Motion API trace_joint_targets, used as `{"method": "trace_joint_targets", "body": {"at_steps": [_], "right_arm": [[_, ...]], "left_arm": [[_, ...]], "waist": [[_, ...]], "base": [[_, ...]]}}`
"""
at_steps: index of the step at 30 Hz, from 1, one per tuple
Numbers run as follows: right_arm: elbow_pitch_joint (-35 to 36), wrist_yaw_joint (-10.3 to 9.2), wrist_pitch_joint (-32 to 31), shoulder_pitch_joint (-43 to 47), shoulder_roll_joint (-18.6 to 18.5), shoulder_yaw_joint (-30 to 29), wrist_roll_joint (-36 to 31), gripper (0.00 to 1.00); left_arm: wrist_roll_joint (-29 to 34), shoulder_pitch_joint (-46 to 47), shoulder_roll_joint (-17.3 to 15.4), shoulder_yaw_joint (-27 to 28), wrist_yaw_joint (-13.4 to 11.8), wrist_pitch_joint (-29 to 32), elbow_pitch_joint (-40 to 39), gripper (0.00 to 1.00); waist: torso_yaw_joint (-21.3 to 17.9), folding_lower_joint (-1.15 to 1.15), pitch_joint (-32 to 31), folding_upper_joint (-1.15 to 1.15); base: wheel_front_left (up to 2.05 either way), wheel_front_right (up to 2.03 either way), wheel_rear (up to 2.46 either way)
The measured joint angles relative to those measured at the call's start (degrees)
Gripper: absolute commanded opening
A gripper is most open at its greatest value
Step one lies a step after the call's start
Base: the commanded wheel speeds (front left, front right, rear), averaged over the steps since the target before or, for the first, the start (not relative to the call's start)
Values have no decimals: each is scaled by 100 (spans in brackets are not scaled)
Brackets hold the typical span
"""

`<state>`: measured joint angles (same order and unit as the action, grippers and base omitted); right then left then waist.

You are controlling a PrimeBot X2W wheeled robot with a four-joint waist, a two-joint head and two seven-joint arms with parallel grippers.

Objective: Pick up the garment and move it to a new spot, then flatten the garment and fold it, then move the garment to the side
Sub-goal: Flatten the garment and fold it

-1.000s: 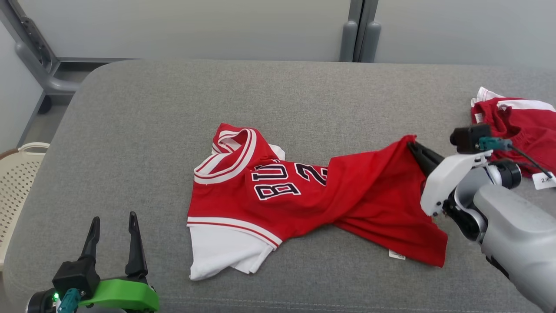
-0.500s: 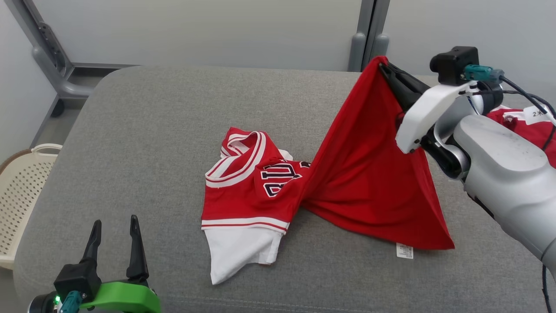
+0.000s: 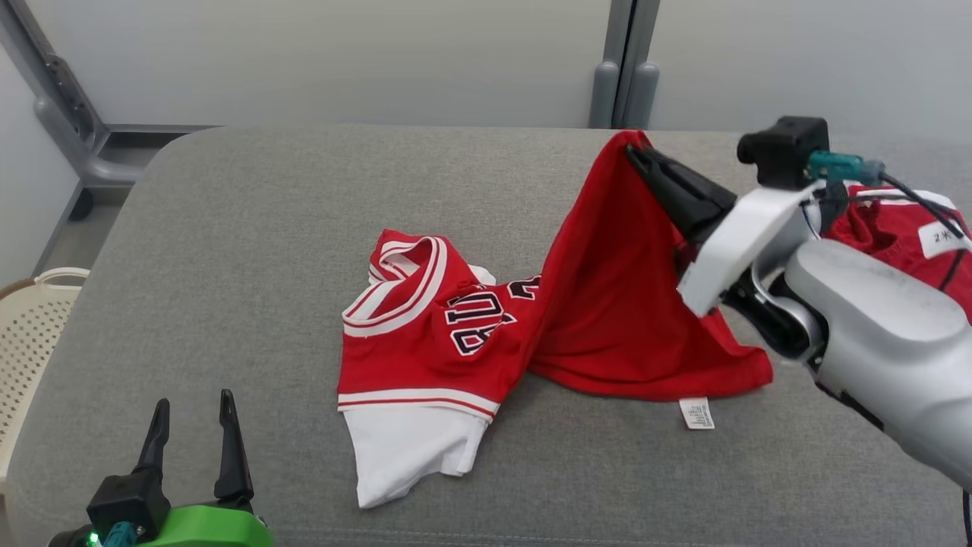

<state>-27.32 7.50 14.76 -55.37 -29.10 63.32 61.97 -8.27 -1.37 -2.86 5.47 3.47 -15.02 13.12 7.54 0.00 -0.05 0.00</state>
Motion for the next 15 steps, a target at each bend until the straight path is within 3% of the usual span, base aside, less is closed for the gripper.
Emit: {"method": "trace_joint_targets", "body": {"at_steps": [7, 11, 15], "right_arm": [[1574, -1, 20, 1051, -904, -26, 812, 0], [2033, -1, 21, 1604, -1462, -66, 1012, 0], [2418, -1, -67, 2119, -1705, -42, 1276, 0]], "left_arm": [[2, -12, 1, 19, -1, 0, -34, 100], [4, -12, 2, 30, -1, 0, -44, 100], [8, -7, 1, 25, -1, 0, -54, 100]], "waist": [[-258, 0, 9, 0], [-410, 0, 43, 0], [-547, 0, 90, 0]], "base": [[0, 0, 0], [0, 0, 0], [0, 0, 0]]}}
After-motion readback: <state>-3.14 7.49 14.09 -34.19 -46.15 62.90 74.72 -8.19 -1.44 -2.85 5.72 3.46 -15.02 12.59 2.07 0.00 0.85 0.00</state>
